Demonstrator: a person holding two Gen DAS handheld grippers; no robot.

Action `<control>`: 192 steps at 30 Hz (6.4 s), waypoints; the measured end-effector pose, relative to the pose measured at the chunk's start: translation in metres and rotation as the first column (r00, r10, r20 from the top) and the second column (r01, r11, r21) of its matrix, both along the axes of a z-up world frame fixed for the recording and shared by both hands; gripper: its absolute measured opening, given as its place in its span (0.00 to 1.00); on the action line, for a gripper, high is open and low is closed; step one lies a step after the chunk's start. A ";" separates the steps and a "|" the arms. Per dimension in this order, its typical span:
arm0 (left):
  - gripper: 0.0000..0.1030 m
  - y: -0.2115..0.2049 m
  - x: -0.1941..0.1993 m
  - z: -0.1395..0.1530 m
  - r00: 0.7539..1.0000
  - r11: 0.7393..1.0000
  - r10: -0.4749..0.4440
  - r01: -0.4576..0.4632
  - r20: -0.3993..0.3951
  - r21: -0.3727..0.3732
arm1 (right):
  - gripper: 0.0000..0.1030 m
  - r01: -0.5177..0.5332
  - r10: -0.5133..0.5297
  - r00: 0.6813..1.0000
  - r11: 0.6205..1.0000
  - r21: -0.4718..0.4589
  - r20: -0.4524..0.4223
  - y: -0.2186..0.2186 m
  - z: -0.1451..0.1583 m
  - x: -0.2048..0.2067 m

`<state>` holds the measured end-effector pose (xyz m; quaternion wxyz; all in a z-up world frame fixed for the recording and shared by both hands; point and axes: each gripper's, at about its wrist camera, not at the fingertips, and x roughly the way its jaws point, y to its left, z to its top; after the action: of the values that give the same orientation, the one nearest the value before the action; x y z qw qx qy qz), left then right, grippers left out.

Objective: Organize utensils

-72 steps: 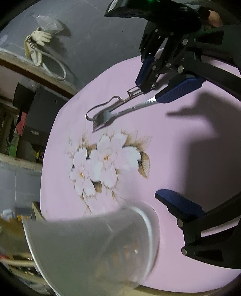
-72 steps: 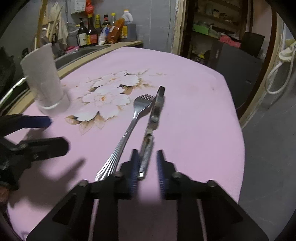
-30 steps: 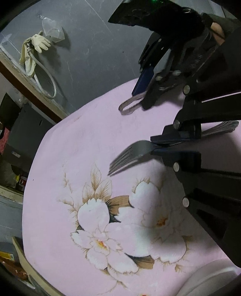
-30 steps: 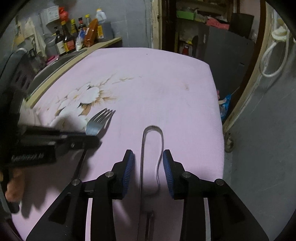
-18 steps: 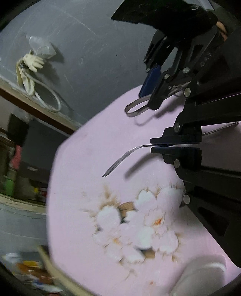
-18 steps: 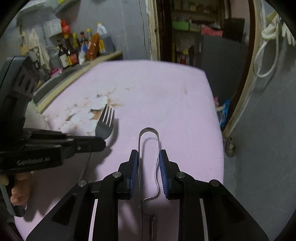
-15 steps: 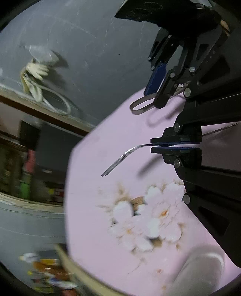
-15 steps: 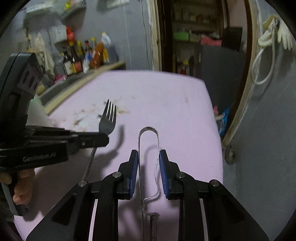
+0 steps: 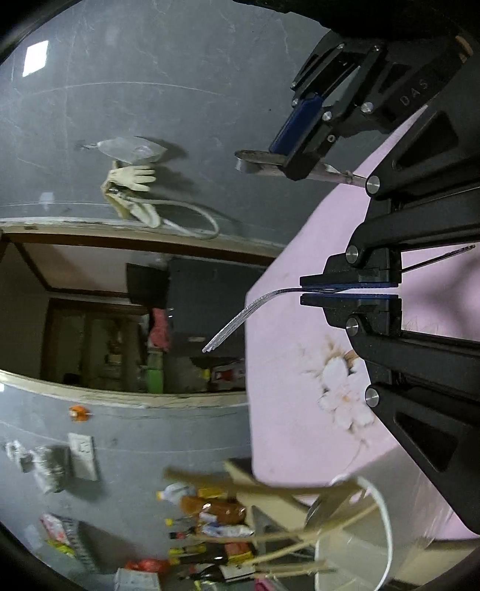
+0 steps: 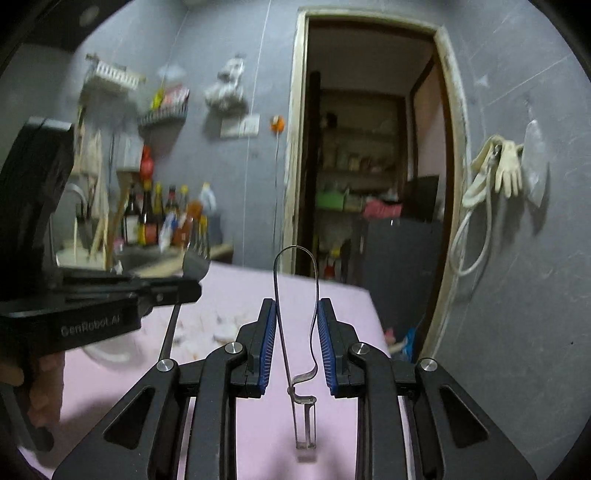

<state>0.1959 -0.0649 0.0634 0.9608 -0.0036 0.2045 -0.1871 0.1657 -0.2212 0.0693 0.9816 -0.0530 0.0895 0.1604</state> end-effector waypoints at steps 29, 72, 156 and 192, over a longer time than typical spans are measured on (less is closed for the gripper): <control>0.00 0.140 -0.057 0.077 0.916 0.958 0.283 -0.282 0.285 -0.045 | 0.19 -0.275 0.246 0.938 0.957 0.090 0.245 0.100 0.082 -0.023; 0.00 0.219 0.013 0.010 0.873 0.873 0.477 -0.484 0.100 0.061 | 0.20 -0.401 0.416 0.907 0.900 0.169 -0.062 0.189 0.035 0.041; 0.98 0.117 -0.120 0.002 0.949 0.955 0.290 -0.279 0.124 -0.098 | 1.00 -0.003 0.006 0.999 0.994 0.107 -0.034 0.024 0.033 -0.067; 0.98 0.106 -0.179 -0.046 0.945 0.952 0.306 -0.302 0.115 -0.050 | 1.00 0.107 -0.106 0.994 0.993 0.045 -0.036 -0.001 -0.019 -0.131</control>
<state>0.0172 0.0409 0.0169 0.9886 -0.0390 0.1396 -0.0397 0.0349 -0.2222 0.0507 0.9880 -0.0222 0.1050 0.1108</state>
